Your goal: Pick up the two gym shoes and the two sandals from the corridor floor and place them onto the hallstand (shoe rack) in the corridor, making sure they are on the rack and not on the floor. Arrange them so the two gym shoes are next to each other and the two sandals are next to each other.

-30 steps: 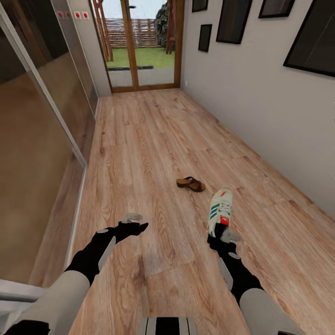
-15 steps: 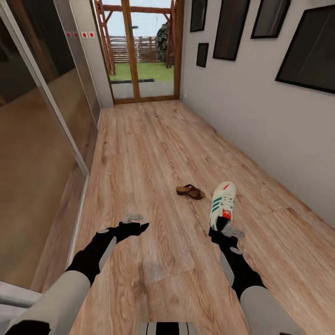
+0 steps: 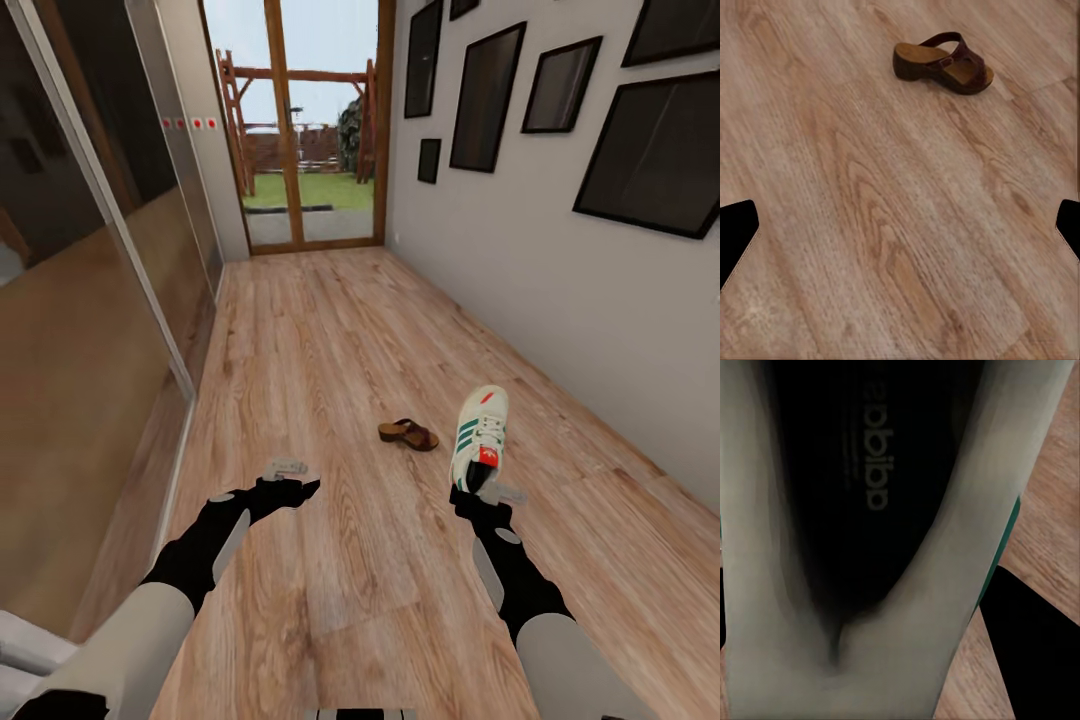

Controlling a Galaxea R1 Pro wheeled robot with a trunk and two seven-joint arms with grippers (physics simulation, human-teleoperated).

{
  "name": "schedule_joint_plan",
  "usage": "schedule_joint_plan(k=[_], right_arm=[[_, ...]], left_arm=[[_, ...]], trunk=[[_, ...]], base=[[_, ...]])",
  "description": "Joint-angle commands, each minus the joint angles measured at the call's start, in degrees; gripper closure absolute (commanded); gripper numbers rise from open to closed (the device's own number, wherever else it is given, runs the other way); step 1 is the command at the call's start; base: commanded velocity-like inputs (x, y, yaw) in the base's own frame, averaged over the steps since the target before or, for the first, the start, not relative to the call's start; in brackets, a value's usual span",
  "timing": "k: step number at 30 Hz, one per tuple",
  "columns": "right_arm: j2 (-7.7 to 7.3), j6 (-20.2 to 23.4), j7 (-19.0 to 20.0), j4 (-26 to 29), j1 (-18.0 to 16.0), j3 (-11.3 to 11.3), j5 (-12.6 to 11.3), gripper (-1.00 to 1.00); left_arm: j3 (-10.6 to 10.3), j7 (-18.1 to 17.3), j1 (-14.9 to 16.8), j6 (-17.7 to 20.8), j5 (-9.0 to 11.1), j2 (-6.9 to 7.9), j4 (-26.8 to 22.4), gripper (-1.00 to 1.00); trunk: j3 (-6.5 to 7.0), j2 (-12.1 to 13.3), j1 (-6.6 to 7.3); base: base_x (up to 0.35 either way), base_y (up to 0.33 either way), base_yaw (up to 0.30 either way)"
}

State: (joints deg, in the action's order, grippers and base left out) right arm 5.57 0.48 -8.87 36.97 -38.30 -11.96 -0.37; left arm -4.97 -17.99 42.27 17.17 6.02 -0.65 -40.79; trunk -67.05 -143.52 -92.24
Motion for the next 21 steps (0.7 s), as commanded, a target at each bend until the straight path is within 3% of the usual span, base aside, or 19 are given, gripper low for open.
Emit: schedule_joint_plan(k=[1, 21], right_arm=[[0.05, 0.1, -0.1, 0.0, 0.0, -0.2, -0.1, 1.00], [0.05, 0.1, -0.1, 0.0, 0.0, -0.2, -0.1, 1.00]], left_arm=[[0.0, 0.0, 0.0, 0.5, 0.6, 0.02, -0.1, -1.00], [0.0, 0.0, 0.0, 0.6, 0.6, 0.03, -0.1, -1.00]], trunk=[[0.28, 0.0, 0.03], [6.14, 0.2, 0.49]], base=[[0.000, 0.000, 0.000], [0.000, 0.000, 0.000]])
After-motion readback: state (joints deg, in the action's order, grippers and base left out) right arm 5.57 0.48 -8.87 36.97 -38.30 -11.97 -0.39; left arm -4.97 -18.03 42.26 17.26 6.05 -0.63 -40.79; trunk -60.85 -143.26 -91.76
